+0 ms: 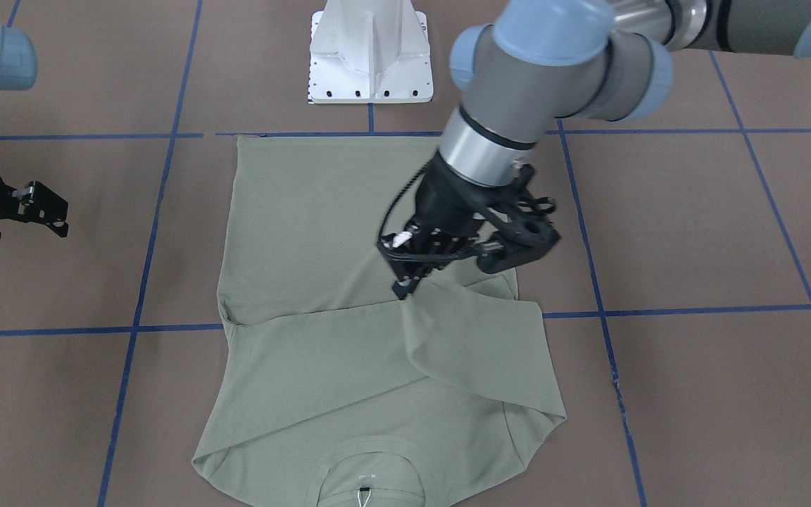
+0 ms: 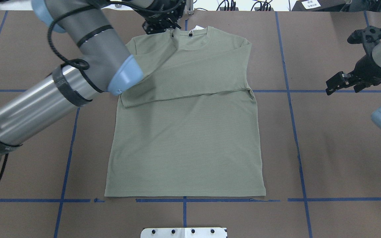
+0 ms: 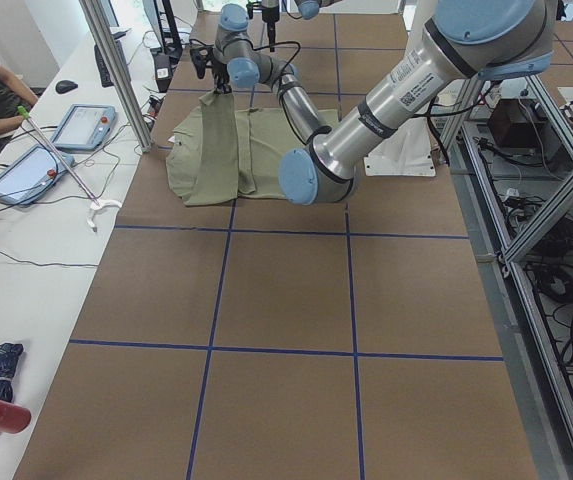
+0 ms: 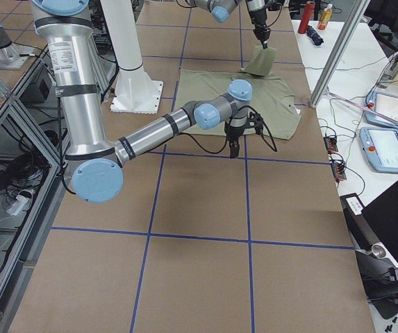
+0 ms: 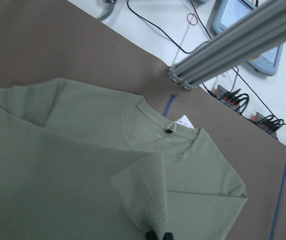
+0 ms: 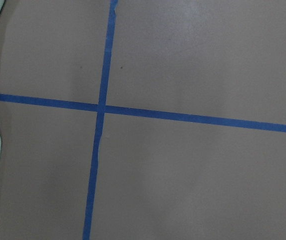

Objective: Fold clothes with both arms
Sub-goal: 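Carry the sleeve with the left gripper across the shirt body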

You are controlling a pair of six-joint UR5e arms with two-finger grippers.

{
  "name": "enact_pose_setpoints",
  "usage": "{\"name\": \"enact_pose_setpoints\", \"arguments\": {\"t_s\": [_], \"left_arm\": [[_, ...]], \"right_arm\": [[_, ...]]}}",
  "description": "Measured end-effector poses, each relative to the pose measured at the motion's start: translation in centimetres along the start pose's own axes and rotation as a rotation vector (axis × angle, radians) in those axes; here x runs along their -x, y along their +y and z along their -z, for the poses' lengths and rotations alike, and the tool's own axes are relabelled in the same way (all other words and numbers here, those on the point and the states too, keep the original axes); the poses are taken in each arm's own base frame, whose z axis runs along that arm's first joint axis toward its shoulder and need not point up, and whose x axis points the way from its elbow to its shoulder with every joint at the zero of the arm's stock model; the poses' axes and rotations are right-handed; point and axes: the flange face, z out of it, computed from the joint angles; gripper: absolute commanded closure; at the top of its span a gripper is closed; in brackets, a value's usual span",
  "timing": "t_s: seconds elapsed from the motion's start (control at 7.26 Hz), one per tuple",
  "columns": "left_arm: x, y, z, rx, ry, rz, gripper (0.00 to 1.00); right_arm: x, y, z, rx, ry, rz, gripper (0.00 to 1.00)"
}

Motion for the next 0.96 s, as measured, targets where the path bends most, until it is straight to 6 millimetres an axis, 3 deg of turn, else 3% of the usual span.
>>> {"name": "enact_pose_setpoints", "arguments": {"t_s": [0.14,0.41,0.69,0.83,0.96], "left_arm": [[-1.9,2.5,-2.9,0.001,0.002,0.032,1.00],[-2.0,4.2,-7.5,-0.025,0.018,0.057,1.00],[-1.6,6.7,-10.2,-0.044,0.017,0.059,0.99],[-2.0,9.8,-11.9,-0.049,0.011,0.080,0.01],[-3.3,14.0,-13.7,-0.044,0.006,0.102,0.00]], "right_arm": [[-0.2,-0.1,0.0,-0.001,0.002,-0.005,0.00],[-0.5,-0.2,-0.2,0.003,0.004,-0.015,0.00],[-0.5,-0.4,-0.3,0.003,0.005,-0.020,0.00],[-0.5,-0.5,-0.3,0.003,0.006,-0.020,0.00],[-0.4,-0.6,-0.2,0.001,0.006,-0.020,0.00]]}}
